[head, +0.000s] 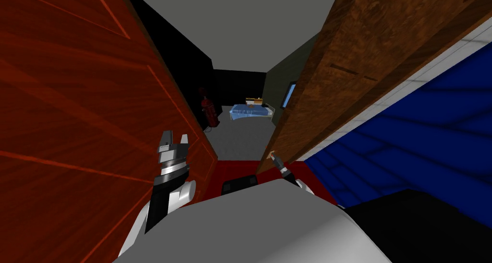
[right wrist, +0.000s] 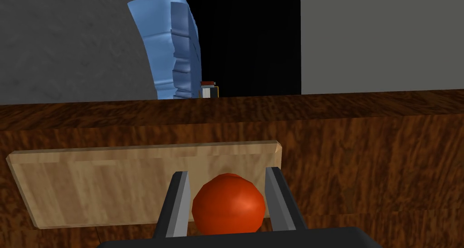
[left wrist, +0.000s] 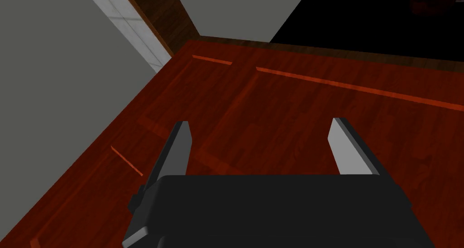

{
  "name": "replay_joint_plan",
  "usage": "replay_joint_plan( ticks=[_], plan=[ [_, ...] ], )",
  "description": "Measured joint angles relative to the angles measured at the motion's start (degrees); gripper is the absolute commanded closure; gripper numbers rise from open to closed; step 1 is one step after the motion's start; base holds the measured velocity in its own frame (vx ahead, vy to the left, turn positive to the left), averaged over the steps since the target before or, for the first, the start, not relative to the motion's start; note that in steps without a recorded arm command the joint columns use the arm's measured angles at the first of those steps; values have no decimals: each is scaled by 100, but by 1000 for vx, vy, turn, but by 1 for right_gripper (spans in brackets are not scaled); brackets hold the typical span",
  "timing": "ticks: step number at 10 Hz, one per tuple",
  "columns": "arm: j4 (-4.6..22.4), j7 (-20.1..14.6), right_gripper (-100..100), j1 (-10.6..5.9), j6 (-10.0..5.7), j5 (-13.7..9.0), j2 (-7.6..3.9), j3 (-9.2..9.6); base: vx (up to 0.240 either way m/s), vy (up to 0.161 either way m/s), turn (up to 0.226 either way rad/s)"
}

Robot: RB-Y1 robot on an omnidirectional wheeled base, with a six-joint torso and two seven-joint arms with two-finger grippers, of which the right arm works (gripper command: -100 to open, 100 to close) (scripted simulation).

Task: Pull the door open

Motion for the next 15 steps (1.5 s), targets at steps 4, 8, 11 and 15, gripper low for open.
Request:
replay_joint_plan(
  ticks=[4,8,11,15],
  plan=[
    [248,-66,100,5,-294,54,-65,48,-174,-74,123],
    [349,82,100,-287,-69,-129,17,106,-214,-86,198],
    [362,245,100,-496,201,-315,105,163,-221,-92,184],
    [494,456,100,-835,496,-556,214,238,-239,-99,195]
  ],
)
